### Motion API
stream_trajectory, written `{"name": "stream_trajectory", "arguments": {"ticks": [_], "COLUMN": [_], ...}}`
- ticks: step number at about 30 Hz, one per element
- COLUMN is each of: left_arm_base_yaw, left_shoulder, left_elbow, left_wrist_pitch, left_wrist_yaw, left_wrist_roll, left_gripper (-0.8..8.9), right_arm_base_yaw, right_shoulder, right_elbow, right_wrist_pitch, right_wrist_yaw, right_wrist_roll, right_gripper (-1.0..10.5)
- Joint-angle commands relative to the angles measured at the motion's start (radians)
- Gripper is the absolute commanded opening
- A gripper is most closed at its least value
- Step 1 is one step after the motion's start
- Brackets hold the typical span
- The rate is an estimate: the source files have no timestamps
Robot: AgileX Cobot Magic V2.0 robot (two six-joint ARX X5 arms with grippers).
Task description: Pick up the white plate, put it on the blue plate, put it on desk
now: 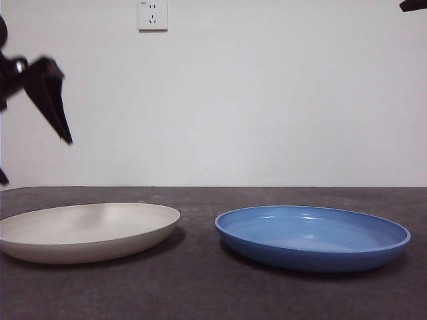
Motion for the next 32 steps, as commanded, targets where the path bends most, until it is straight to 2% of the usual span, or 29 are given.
{"name": "stream_trajectory", "arguments": {"ticks": [1, 13, 18, 24, 29, 32], "left_arm_base_yaw": [0.0, 0.0, 0.0, 0.0, 0.0, 0.0], "left_shoulder": [0.066, 0.203, 0.224, 0.226, 0.226, 0.227], "left_elbow": [0.018, 0.018, 0.018, 0.018, 0.017, 0.017], "left_wrist_pitch": [0.025, 0.044, 0.044, 0.04, 0.021, 0.023], "left_wrist_yaw": [0.006, 0.034, 0.031, -0.002, -0.053, -0.055], "left_wrist_roll": [0.033, 0.053, 0.051, 0.052, 0.077, 0.078], "left_gripper": [6.48, 6.32, 5.21, 2.38, 1.44, 1.21], "right_arm_base_yaw": [0.006, 0.006, 0.006, 0.006, 0.006, 0.006], "right_shoulder": [0.003, 0.003, 0.003, 0.003, 0.003, 0.003], "right_elbow": [0.011, 0.011, 0.011, 0.011, 0.011, 0.011], "right_wrist_pitch": [0.006, -0.003, -0.003, -0.006, -0.006, -0.006], "right_wrist_yaw": [0.003, 0.005, 0.005, 0.028, 0.028, 0.027], "right_wrist_roll": [-0.014, -0.015, -0.015, -0.015, -0.015, -0.015], "right_gripper": [5.9, 5.9, 5.9, 5.9, 5.9, 5.9]}}
